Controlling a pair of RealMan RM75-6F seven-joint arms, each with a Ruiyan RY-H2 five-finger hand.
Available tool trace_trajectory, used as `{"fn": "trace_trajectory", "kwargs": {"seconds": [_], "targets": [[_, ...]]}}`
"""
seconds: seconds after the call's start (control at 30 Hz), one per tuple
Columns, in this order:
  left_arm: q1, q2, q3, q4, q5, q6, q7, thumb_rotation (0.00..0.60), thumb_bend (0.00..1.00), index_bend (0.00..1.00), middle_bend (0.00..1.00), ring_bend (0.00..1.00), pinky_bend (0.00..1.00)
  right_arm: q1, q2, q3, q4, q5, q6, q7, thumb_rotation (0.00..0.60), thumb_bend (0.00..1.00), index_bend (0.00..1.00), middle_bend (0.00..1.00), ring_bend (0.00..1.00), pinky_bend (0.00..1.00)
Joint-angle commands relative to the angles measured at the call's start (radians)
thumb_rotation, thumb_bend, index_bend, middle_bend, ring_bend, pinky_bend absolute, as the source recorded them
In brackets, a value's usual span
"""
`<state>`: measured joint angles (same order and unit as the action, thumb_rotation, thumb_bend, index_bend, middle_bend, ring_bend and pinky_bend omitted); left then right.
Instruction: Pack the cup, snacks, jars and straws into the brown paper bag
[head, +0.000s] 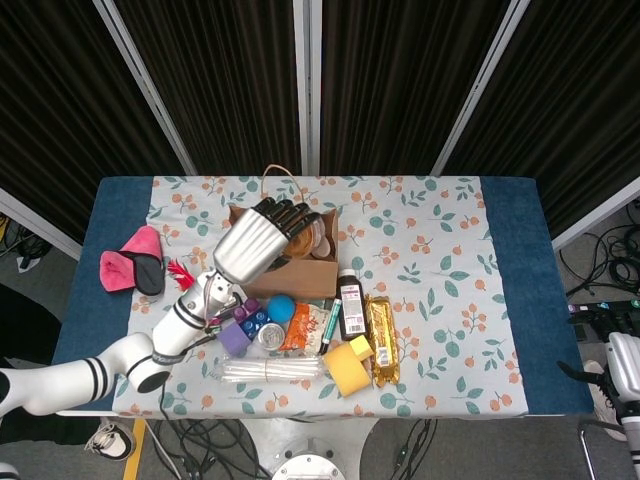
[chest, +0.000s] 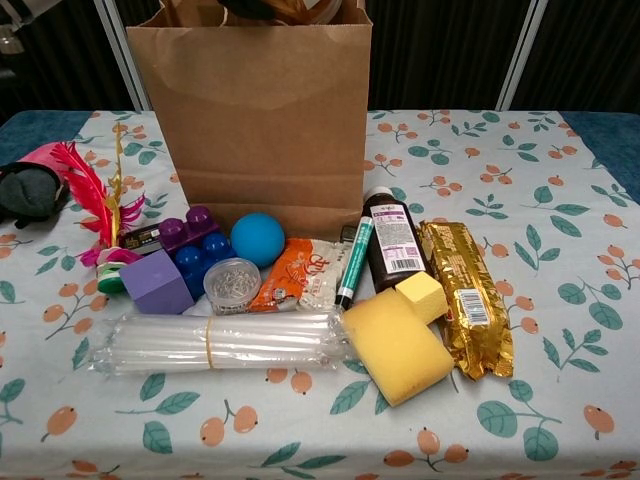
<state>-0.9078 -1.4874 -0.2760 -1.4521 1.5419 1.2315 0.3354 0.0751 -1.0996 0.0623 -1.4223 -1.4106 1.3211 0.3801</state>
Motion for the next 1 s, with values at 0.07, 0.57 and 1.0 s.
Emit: {"fn": "trace_trajectory", "kwargs": {"seconds": [0.07, 0.57, 1.0], "targets": [[0.000, 0.010, 0.001, -0.011, -0.003, -0.006, -0.002, 0.600, 0.17, 0.28, 0.35, 0.37, 0.45, 0.000, 0.004, 0.001, -0.004, 0.002, -0.002, 0.001, 0.600, 0.01, 0.35, 0.25, 0.13, 0.24], [-0.001, 0.036, -0.002, -0.048, -0.015, -0.013, -0.018, 0.600, 0.12, 0.26, 0.33, 0.35, 0.43, 0.002, 0.013, 0.005, -0.013, 0.006, -0.008, 0.005, 0.600, 0.01, 0.35, 0.25, 0.13, 0.24], [-0.001, 0.061, -0.004, -0.074, -0.012, -0.012, -0.033, 0.600, 0.12, 0.26, 0.32, 0.35, 0.43, 0.004, 0.011, 0.005, -0.013, 0.005, -0.010, 0.003, 0.600, 0.01, 0.36, 0.25, 0.13, 0.24]]}}
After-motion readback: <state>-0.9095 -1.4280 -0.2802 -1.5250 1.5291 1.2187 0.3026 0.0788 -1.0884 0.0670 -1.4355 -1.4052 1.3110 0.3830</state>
